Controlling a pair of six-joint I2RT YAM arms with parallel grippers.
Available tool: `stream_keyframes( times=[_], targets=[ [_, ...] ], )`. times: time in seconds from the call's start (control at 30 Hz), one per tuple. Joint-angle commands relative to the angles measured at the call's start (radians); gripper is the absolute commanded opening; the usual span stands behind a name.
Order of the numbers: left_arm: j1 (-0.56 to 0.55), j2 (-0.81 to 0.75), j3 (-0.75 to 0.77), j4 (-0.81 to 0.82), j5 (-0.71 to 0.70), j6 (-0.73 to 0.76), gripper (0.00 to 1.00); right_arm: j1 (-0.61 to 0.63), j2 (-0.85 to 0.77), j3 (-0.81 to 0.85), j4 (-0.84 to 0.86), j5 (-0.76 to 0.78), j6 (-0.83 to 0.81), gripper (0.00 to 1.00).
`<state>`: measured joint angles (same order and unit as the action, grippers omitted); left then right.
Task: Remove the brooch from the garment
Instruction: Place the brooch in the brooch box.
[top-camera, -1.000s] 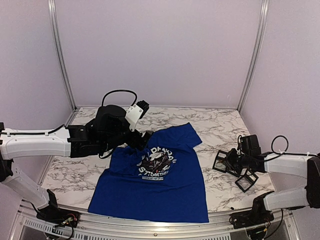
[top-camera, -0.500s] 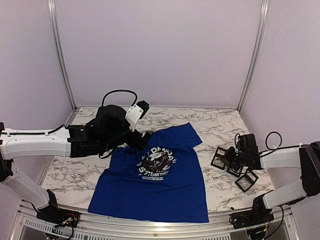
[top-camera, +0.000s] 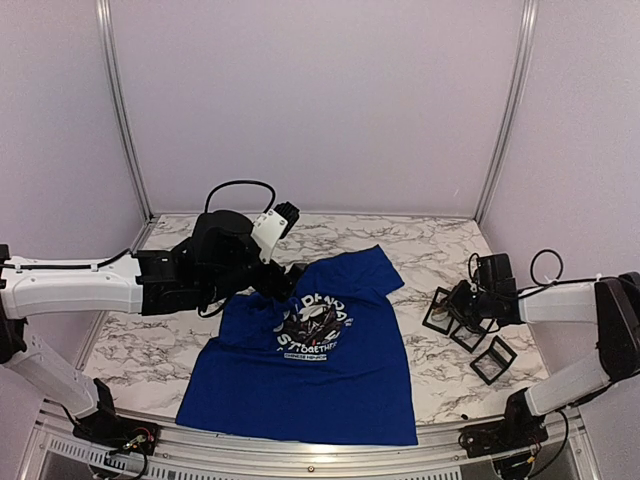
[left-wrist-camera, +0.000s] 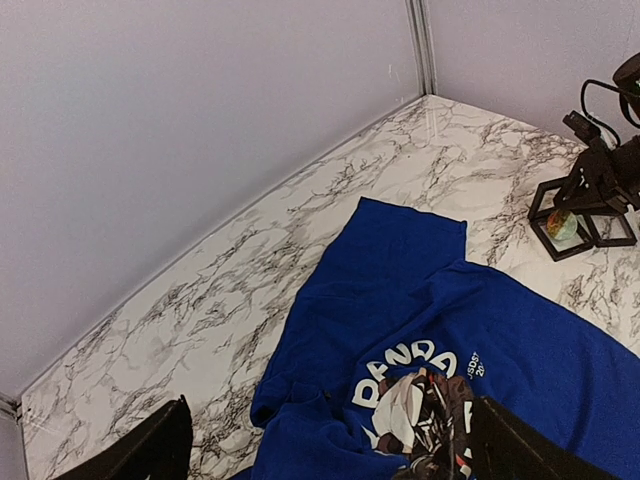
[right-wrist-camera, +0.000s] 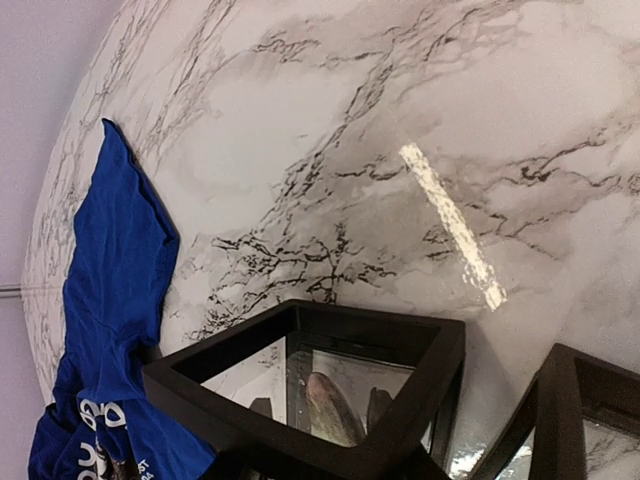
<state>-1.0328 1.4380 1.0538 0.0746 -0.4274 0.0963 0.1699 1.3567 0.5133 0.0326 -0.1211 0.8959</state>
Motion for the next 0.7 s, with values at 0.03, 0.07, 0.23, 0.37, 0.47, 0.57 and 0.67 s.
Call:
stream_keyframes(
  times=[0.03,0.07,0.23,0.37,0.47,0.57,0.67],
  targets=[
    [0.008,0.014,0.034,-0.030,0.011,-0.001,0.99,-0.006,-0.041,0.039,-0.127,0.007,-0.018,0.32],
    [0.008,0.013,0.032,-0.030,0.012,-0.001,0.99,-0.006,-0.049,0.038,-0.136,0.005,-0.018,0.32],
    [0.008,0.014,0.033,-0.030,0.016,-0.006,0.99,-0.006,-0.086,0.041,-0.189,0.000,-0.031,0.33],
    [0.010,0.016,0.037,-0.036,0.016,-0.022,0.99,-0.006,-0.101,0.051,-0.231,-0.006,-0.057,0.36],
    [0.015,0.019,0.038,-0.039,0.019,-0.055,0.99,-0.003,-0.107,0.064,-0.257,-0.018,-0.080,0.38],
    [0.024,0.023,0.040,-0.044,0.037,-0.102,0.99,0.015,-0.113,0.087,-0.280,-0.016,-0.103,0.43],
    [0.034,0.030,0.041,-0.050,0.056,-0.163,0.99,0.059,-0.111,0.115,-0.296,0.007,-0.126,0.49]
  ],
)
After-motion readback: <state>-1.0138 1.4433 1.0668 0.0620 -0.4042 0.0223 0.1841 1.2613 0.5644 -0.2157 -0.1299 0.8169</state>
